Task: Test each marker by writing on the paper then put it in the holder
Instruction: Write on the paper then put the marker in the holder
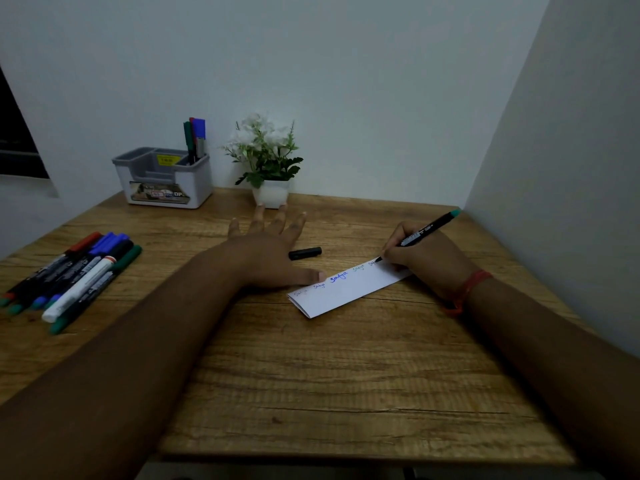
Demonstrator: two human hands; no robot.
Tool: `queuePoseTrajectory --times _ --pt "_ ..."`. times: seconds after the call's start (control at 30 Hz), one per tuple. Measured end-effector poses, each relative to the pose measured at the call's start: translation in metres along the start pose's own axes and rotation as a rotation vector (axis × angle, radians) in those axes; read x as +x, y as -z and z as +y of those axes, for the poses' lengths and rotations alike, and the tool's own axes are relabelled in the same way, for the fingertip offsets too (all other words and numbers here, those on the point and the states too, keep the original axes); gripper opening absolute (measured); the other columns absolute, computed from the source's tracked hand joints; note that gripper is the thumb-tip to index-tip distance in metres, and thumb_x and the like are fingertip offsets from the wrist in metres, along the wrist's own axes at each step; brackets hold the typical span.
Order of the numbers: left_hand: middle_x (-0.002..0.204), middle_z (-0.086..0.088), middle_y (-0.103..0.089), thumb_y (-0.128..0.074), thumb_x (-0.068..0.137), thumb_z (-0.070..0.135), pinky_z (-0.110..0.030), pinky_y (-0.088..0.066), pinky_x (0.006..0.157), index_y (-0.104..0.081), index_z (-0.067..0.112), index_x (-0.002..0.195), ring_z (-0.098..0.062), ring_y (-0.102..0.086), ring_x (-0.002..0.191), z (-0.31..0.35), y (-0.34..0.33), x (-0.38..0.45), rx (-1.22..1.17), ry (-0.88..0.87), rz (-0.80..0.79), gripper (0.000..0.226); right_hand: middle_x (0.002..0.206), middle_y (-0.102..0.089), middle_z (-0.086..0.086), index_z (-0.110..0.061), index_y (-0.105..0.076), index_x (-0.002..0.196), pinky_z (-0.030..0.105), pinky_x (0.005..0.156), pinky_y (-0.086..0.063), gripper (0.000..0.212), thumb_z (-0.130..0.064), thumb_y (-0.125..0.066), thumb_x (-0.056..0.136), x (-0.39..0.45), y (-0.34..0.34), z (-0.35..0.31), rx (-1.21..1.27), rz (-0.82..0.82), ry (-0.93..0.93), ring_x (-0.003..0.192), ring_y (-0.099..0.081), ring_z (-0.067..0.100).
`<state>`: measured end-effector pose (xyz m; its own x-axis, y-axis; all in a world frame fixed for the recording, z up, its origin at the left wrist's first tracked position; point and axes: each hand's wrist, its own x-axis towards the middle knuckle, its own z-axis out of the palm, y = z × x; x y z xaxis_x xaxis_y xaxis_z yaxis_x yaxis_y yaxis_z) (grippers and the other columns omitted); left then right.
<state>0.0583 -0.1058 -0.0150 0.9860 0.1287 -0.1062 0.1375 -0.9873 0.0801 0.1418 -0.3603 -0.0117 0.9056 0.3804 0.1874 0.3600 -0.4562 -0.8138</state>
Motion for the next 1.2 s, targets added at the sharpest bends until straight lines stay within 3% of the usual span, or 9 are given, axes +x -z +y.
queuePoseTrajectory --times 0.37,0.67,0.83,0.93,1.03,1.13,1.2 --pt "0.159 0.005 0.034 -0.040 0.065 0.096 -0.067 0.010 0.115 0.025 0.043 0.150 -0.030 0.033 0.145 -0.0002 0.0003 0.0003 -0.001 -0.001 -0.002 0.120 0.092 -0.072 0.020 -0.009 -0.064 0.076 0.034 0.068 -0.049 0.008 -0.003 -0.065 0.080 -0.0026 0.0008 -0.0024 -0.005 -0.020 0.019 0.075 -0.063 0.017" --pt "0.159 0.005 0.034 -0.039 0.063 0.097 -0.068 0.009 0.115 0.024 0.043 0.150 -0.030 0.033 0.145 -0.0007 -0.0001 0.0006 -0.004 -0.004 -0.001 0.121 0.083 -0.072 0.013 -0.002 -0.065 0.083 0.016 0.054 -0.047 0.003 -0.003 -0.063 0.081 0.0009 -0.0013 -0.0015 0.006 0.027 -0.015 0.072 -0.061 0.013" --pt "0.159 0.006 0.035 -0.041 0.066 0.096 -0.066 0.011 0.115 0.024 0.043 0.151 -0.029 0.034 0.145 -0.0004 -0.0006 0.0005 -0.004 -0.004 0.000 0.119 0.089 -0.073 0.017 -0.005 -0.065 0.082 0.022 0.060 -0.048 0.002 -0.005 -0.064 0.082 0.0013 -0.0009 -0.0012 0.021 0.024 -0.027 0.074 -0.062 0.013" --pt "0.159 0.006 0.035 -0.041 0.066 0.096 -0.066 0.011 0.115 0.024 0.043 0.151 -0.028 0.034 0.145 -0.0006 0.0001 0.0008 -0.004 -0.001 -0.006 0.120 0.082 -0.069 0.013 -0.011 -0.063 0.078 0.018 0.056 -0.047 0.008 -0.005 -0.063 0.083 0.0024 -0.0005 -0.0020 0.023 0.013 -0.035 0.072 -0.060 0.011" --pt "0.159 0.006 0.035 -0.040 0.065 0.096 -0.066 0.011 0.115 0.025 0.042 0.151 -0.029 0.034 0.145 0.0001 0.0003 0.0008 -0.002 -0.001 -0.008 0.120 0.077 -0.064 0.015 -0.010 -0.063 0.079 0.022 0.057 -0.046 0.008 -0.003 -0.065 0.083 0.0036 0.0010 -0.0011 0.120 0.058 -0.049 0.070 -0.058 0.014" --pt "0.160 0.005 0.033 -0.040 0.066 0.096 -0.066 0.009 0.115 0.026 0.042 0.150 -0.029 0.032 0.146 0.0001 -0.0009 0.0008 0.000 -0.009 0.004 0.120 0.068 -0.057 0.007 -0.006 -0.061 0.079 0.018 0.052 -0.043 0.010 0.001 -0.063 0.085 0.0029 0.0038 0.0028 0.303 0.089 -0.056 0.061 -0.052 0.012" --pt "0.160 0.005 0.032 -0.036 0.066 0.096 -0.067 0.007 0.116 0.025 0.041 0.151 -0.029 0.030 0.147 0.0000 -0.0011 0.0001 -0.009 -0.013 0.012 0.118 0.067 -0.057 0.006 -0.009 -0.061 0.073 0.025 0.060 -0.045 0.017 0.004 -0.063 0.084 0.0025 0.0058 0.0042 0.435 0.116 -0.036 0.065 -0.053 0.015"
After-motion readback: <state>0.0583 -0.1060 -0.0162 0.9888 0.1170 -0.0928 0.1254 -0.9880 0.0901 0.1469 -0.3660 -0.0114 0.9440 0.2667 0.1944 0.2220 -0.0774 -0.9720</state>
